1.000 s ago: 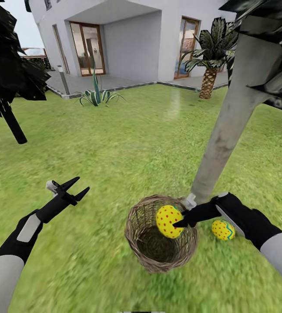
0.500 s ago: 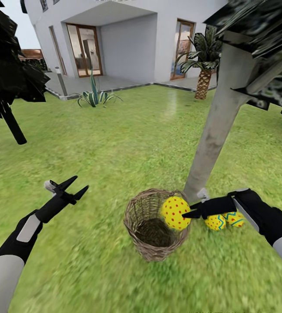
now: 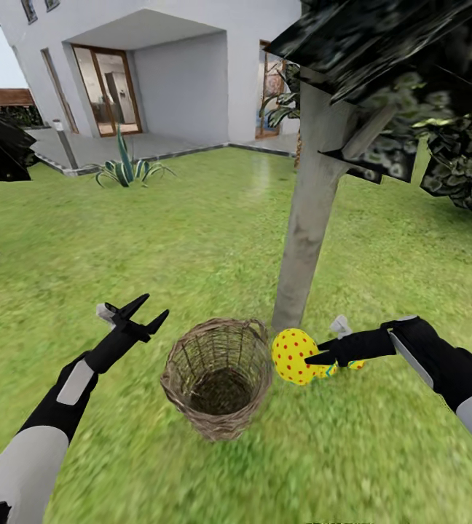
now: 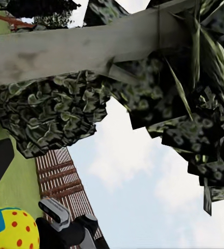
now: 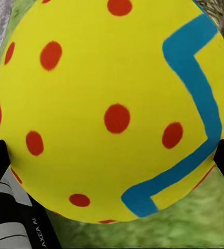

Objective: Take the three Easter eggs out of the wicker basket on the lawn in the garden, then place them on the lawn next to a single tree (choose any tree) so that all three eggs are next to the same tree and none are left in the basket.

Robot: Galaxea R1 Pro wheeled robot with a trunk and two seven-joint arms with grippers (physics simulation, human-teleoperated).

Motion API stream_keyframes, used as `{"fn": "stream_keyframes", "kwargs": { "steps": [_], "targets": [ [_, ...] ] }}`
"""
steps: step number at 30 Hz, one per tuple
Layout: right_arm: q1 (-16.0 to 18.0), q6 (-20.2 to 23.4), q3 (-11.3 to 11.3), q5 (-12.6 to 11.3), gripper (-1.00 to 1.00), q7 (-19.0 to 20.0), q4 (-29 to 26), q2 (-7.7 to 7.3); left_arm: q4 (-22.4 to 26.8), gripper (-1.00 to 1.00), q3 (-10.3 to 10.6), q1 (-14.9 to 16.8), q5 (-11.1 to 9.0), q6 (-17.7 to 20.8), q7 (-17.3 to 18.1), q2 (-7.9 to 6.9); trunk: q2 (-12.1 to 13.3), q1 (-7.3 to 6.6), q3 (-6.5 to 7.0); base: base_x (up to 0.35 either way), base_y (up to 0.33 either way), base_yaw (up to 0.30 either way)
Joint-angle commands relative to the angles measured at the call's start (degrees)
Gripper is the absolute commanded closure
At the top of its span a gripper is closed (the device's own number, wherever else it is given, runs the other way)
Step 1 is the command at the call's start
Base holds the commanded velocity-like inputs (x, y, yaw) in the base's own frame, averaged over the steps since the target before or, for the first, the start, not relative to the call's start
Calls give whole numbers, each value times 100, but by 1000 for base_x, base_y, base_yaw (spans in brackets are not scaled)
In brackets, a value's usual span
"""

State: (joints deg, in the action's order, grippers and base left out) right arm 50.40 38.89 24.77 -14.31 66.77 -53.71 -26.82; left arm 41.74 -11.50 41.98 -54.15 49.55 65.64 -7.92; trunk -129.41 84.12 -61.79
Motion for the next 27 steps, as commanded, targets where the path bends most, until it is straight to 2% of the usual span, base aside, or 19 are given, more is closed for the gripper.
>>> {"fn": "stream_keyframes", "kwargs": {
  "steps": [1,17,27],
  "targets": [
    [5,39,19,-45,100,-16,1,-7,1,-100,-1,3,-17,38,2,0,-2,-1,2,0,-294,-208],
    [6,39,19,-54,100,-21,9,-8,1,-100,-1,3,-17,38,1,1,-2,-1,112,0,-294,-207],
    [5,18,-43,-45,100,-41,179,9,1,-100,-1,3,-17,38,-7,1,-2,-1,117,0,-312,-17]
  ]
}}
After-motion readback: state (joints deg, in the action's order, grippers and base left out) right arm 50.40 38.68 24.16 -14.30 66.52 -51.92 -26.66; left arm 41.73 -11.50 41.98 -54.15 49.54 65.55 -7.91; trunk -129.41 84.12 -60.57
